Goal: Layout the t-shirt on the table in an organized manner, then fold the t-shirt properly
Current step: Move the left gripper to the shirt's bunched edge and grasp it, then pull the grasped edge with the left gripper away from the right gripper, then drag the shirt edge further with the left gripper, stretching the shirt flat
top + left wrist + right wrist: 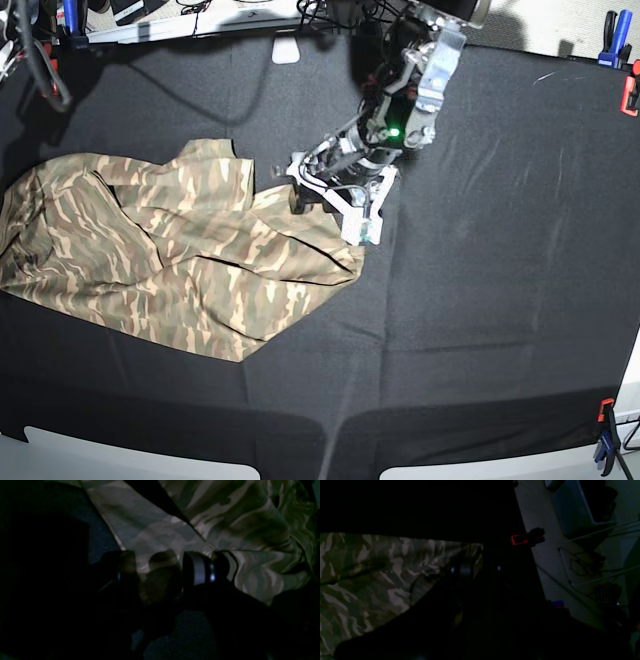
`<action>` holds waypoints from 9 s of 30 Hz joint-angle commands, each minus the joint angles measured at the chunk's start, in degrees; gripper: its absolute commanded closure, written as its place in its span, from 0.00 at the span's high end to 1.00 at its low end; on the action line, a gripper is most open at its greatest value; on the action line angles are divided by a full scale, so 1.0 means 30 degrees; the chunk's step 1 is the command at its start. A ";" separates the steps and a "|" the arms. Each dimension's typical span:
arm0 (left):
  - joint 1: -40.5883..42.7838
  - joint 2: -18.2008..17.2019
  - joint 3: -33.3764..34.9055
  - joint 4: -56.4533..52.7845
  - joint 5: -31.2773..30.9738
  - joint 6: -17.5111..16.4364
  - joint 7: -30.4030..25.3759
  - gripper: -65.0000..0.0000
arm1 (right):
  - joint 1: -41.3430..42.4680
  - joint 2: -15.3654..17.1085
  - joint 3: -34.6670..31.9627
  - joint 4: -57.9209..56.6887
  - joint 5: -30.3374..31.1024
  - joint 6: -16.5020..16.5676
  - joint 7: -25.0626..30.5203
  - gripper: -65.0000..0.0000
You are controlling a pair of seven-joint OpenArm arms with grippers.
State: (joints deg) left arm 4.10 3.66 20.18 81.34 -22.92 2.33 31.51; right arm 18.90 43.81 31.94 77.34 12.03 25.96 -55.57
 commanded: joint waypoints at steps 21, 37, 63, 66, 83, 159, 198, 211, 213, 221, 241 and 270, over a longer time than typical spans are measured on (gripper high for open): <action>-0.0153 0.0146 0.0036 0.0131 -0.1880 -0.5289 -0.0022 0.10 | 0.0415 0.0576 0.0117 0.0299 0.0007 0.0066 0.0510 0.19; -0.0146 0.0138 0.0036 0.0131 0.0758 -0.5275 -0.0058 0.00 | 0.0415 0.0568 0.0117 0.0299 0.0015 0.0058 0.0430 0.19; -0.0146 0.1464 0.0036 0.0124 -0.4313 -0.3351 0.1537 0.41 | 0.0415 0.0568 0.0117 0.0299 0.0080 0.0066 0.0240 0.19; -0.0146 0.1464 0.0036 0.0124 -0.3643 -0.3344 0.1479 0.41 | 0.0415 0.0568 0.0117 0.0299 0.0073 0.0058 0.0204 0.19; -0.0146 0.1472 0.0036 0.0124 -0.1304 -0.3351 0.0481 0.26 | 0.0415 0.0568 0.0117 0.0299 0.0080 0.0058 0.0211 0.19; 0.2754 -1.3697 0.0044 0.9260 1.2488 0.3242 0.5195 0.00 | 0.0415 0.0197 0.0117 0.0299 0.6819 0.3424 -0.2499 0.19; 0.1639 -0.7380 -0.8633 0.1865 -0.7402 -0.3177 0.3264 0.31 | 0.0415 0.0153 0.0117 0.0299 0.7198 0.3424 -0.2798 0.19; 0.1486 -0.5413 -0.9362 0.1239 -0.9020 -0.5654 0.2535 0.31 | 0.0415 0.0153 0.0117 0.0299 0.7191 0.3432 -0.2798 0.19; 0.1311 -0.5406 -0.9362 0.1239 -0.8874 -0.5661 0.2463 0.31 | 0.0415 0.0153 0.0117 0.0299 0.7184 0.3432 -0.2798 0.19; 0.0765 -0.5348 -0.9362 0.1239 -0.8211 -0.5646 0.2084 0.31 | 0.0415 0.0153 0.0117 0.0299 0.7133 0.3432 -0.2798 0.19; 0.0860 -0.5741 -0.9362 0.1348 -0.5799 -0.5654 0.2565 0.00 | 0.0415 0.0153 0.0117 0.0299 0.7140 0.3432 -0.2790 0.19; 0.6266 -1.0856 -1.4746 0.2062 -0.6368 -0.6033 0.4488 0.00 | 0.0415 0.0153 0.0117 0.0299 0.7162 0.3432 -0.2790 0.19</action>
State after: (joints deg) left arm 22.96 -27.97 -23.66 86.76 -42.52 -15.73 44.82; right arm 18.90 42.57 31.90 77.34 32.88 35.81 -65.08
